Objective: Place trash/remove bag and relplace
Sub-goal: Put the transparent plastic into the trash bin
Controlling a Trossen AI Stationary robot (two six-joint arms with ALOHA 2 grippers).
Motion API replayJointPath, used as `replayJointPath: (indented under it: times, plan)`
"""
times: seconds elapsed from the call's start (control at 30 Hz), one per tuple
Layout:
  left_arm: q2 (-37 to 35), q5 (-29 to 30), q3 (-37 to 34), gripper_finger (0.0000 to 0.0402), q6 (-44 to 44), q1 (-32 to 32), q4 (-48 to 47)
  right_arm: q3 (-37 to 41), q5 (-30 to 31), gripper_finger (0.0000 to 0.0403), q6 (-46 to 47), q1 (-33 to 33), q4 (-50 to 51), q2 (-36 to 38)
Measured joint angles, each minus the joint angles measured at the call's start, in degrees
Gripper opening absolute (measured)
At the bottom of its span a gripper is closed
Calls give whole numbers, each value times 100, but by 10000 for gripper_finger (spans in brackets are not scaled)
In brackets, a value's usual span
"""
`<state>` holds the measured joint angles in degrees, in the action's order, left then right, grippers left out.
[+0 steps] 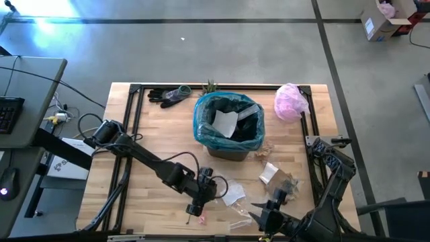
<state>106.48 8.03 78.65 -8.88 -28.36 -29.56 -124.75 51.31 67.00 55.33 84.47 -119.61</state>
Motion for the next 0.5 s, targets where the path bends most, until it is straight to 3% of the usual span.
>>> replayJointPath:
  times: [0.17, 0.5]
  plan:
    - [68, 17, -2, 212, 1, 88, 98, 0, -30, 117, -4, 118, -5, 0]
    - [735, -310, -7, 216, 11, 368, -131, 0, 172, 117, 0, 297, 15, -10]
